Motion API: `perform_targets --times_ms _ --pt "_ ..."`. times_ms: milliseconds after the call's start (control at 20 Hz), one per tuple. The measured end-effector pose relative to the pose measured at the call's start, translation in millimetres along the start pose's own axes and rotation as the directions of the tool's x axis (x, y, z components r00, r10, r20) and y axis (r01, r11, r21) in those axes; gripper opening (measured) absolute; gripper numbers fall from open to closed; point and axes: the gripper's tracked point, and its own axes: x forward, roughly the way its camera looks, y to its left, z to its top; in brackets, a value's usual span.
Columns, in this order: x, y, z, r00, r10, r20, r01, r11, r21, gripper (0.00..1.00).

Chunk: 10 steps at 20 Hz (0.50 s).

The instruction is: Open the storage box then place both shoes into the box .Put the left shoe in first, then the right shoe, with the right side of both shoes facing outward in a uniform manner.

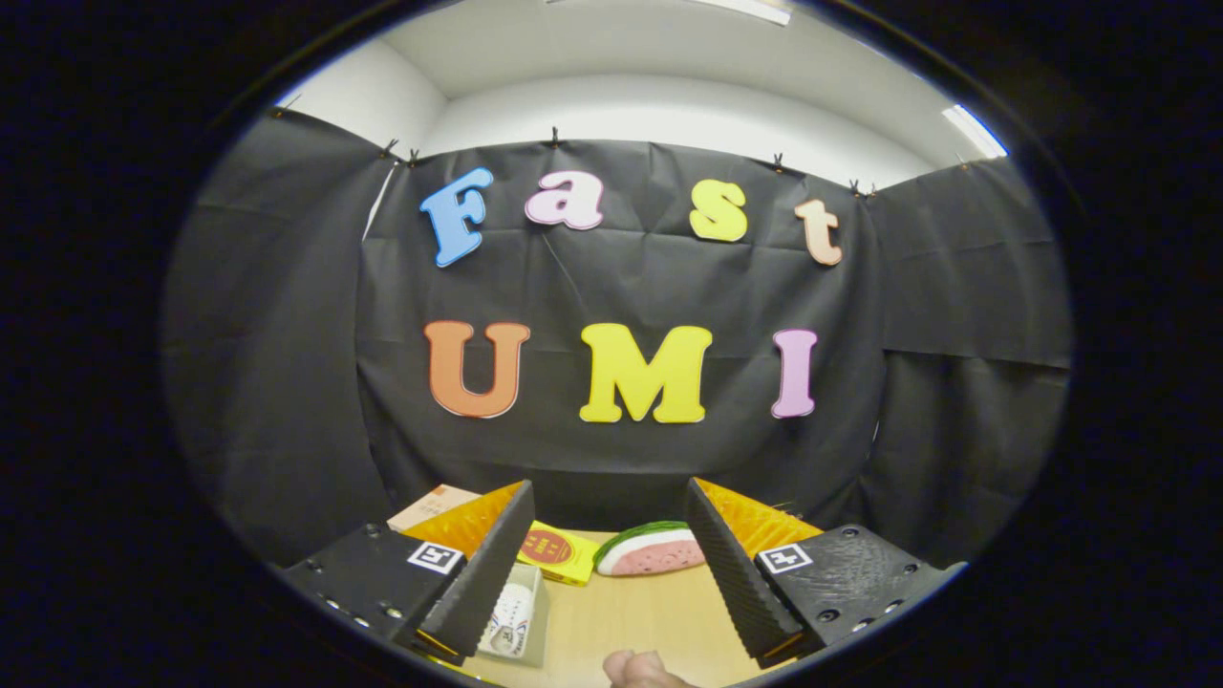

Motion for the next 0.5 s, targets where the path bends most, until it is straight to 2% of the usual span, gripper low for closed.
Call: perform_targets --times_ms 500 --pt "3.7 10.5 -2.4 1.000 0.017 -0.024 -0.017 1.000 0.001 0.96"
